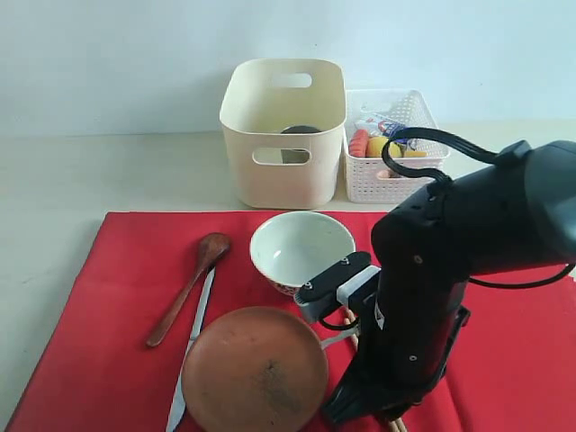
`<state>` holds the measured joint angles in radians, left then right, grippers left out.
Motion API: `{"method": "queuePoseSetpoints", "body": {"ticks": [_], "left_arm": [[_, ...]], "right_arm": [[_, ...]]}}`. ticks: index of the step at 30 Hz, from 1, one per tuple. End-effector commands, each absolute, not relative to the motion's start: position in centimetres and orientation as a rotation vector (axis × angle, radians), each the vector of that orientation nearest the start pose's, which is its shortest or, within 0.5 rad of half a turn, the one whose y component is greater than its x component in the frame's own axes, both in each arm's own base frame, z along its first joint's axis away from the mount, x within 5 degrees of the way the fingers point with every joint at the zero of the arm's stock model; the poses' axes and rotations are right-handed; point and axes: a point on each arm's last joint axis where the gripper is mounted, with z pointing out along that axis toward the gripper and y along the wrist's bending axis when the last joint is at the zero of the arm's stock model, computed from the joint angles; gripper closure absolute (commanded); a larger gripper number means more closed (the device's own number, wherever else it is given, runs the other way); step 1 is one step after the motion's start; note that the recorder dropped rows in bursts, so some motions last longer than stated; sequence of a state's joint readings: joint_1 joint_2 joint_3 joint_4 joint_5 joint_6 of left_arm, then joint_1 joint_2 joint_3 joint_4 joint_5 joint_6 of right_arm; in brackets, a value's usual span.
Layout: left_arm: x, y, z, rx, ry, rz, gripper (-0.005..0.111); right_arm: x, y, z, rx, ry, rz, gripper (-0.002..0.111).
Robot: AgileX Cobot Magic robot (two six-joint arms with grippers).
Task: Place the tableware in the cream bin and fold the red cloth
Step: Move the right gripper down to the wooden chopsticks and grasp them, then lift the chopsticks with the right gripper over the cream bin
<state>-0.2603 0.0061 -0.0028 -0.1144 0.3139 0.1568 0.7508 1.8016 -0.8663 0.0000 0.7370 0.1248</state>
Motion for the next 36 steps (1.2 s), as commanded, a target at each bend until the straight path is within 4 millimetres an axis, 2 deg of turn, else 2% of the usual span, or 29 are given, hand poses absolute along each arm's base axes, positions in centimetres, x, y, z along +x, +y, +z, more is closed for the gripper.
{"method": "queuePoseSetpoints", "body": {"ticks": [1,12,14,18,21,24,28,29,33,36], "left_arm": [[5.2,-1.7,18.6,0.297,1.768,-0.180,0.107],[5.2,-1.7,18.6,0.297,1.768,-0.180,0.107],[5.2,-1.7,18.6,0.297,1.768,-0.180,0.107],[5.2,-1.7,18.6,0.297,1.768,-0.180,0.107],[5.2,-1.7,18.6,0.297,1.768,-0.180,0.107],[5.2,-1.7,18.6,0.297,1.768,-0.180,0.107],[5.2,-1.7,18.6,0.297,1.768,-0.180,0.107],[5.2,-1.7,18.6,0.297,1.768,-0.180,0.107],[5.2,-1.7,18.6,0.297,1.768,-0.180,0.107],[5.2,-1.7,18.6,0.297,1.768,-0.180,0.107]], "right_arm": [[20.7,19.3,12.2,-0.976,3.003,-0.023,0.077],[20.6,19.2,10.4,-0.995,3.064,-0.061,0.078],[20.6,19.2,10.4,-1.022,3.057,-0.061,0.082],[20.6,19.2,10.5,-1.061,3.043,-0.058,0.106],[20.5,19.1,11.0,-1.061,3.044,-0.059,0.108],[20.4,19.0,12.4,-1.065,3.014,-0.053,0.108],[20.2,18.6,15.1,-1.057,2.939,-0.022,0.108],[20.1,18.4,16.4,-1.054,2.903,-0.016,0.108],[19.7,17.8,19.3,-1.023,2.815,0.019,0.108],[19.3,16.7,22.5,-0.958,2.689,0.020,0.108]]}}
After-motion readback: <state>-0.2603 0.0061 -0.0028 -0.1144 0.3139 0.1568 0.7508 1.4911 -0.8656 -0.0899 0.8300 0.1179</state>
